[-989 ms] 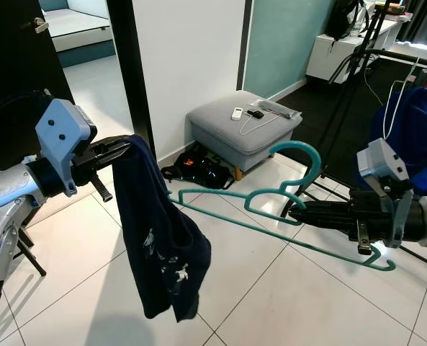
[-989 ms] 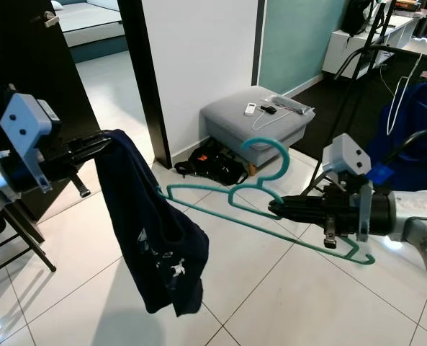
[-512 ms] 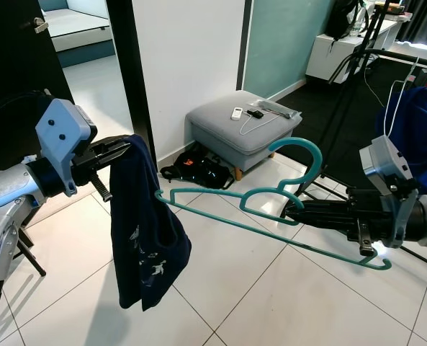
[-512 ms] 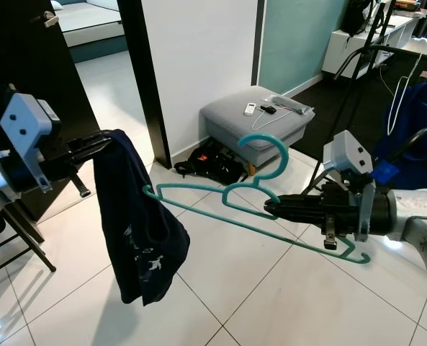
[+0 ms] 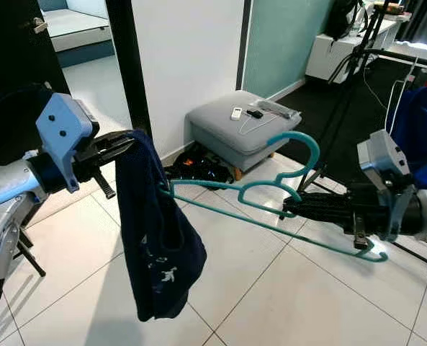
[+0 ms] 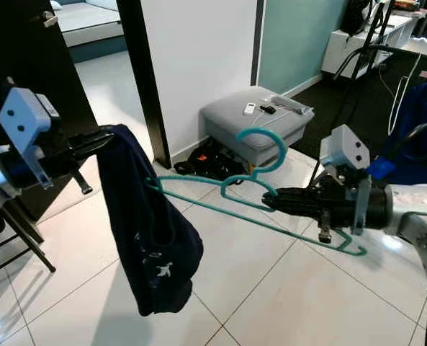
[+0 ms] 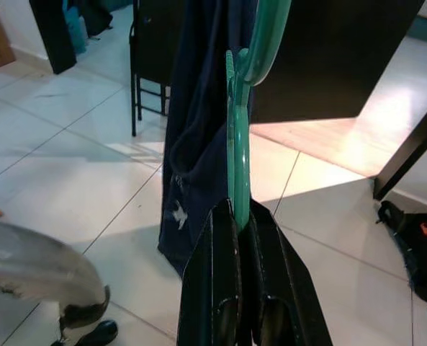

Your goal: Hang hanger

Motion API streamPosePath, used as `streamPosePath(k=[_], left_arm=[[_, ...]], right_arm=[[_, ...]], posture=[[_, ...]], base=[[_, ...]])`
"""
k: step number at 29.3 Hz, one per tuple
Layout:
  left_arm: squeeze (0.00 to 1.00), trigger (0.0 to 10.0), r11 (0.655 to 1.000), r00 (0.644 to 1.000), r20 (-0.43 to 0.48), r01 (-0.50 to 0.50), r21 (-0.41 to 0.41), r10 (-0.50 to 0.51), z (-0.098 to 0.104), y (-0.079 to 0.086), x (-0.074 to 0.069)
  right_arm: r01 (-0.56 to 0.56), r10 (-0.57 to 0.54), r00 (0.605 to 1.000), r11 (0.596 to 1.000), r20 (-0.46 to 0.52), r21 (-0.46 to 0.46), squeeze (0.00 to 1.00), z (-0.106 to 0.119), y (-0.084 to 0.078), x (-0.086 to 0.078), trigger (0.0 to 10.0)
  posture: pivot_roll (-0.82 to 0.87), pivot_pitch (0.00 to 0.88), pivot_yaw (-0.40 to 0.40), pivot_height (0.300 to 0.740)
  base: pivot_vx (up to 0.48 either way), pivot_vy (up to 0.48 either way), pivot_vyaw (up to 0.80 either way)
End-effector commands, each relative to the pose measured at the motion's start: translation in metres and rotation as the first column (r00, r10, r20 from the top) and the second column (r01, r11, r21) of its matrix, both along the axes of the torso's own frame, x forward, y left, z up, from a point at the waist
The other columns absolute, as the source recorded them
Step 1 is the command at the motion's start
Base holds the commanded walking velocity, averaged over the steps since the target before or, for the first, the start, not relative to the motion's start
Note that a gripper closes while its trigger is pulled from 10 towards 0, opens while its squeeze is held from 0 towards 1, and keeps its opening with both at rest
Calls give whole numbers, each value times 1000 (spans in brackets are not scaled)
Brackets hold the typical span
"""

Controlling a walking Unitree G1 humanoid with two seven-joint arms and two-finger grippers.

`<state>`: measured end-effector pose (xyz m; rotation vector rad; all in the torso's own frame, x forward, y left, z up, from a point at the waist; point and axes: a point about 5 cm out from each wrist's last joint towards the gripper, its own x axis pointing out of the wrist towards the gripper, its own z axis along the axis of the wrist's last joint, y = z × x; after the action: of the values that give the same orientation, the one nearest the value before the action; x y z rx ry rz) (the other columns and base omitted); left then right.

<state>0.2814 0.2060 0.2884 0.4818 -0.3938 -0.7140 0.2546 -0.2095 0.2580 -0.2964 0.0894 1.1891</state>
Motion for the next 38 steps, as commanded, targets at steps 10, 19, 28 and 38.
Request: streamPosePath(k=[10, 19, 28, 38], left_arm=[[0, 10000, 998, 997, 39, 66, -26, -64, 10, -17, -3], [0, 10000, 994, 995, 40, 98, -45, -96, 10, -26, -5], [0, 10000, 991, 993, 12, 115, -75, -115, 3, -35, -8], [0, 10000, 936, 945, -85, 296, -190, -316, -28, -99, -26]], right_arm=[[-8, 8, 1000, 1000, 5, -8, 0, -5, 9, 5, 10000], [328, -329, 944, 943, -8, -60, 0, -24, 5, 45, 10000], [571, -549, 820, 805, -163, 160, 0, -19, 17, 78, 10000], [675, -517, 726, 408, -454, 615, 0, 11, 26, 106, 10000]], posture=[[-35, 0, 10, 740], [-37, 0, 12, 740], [-31, 0, 6, 740], [-28, 0, 5, 740]], base=[[0, 0, 0], [0, 0, 0], [0, 0, 0], [0, 0, 0]])
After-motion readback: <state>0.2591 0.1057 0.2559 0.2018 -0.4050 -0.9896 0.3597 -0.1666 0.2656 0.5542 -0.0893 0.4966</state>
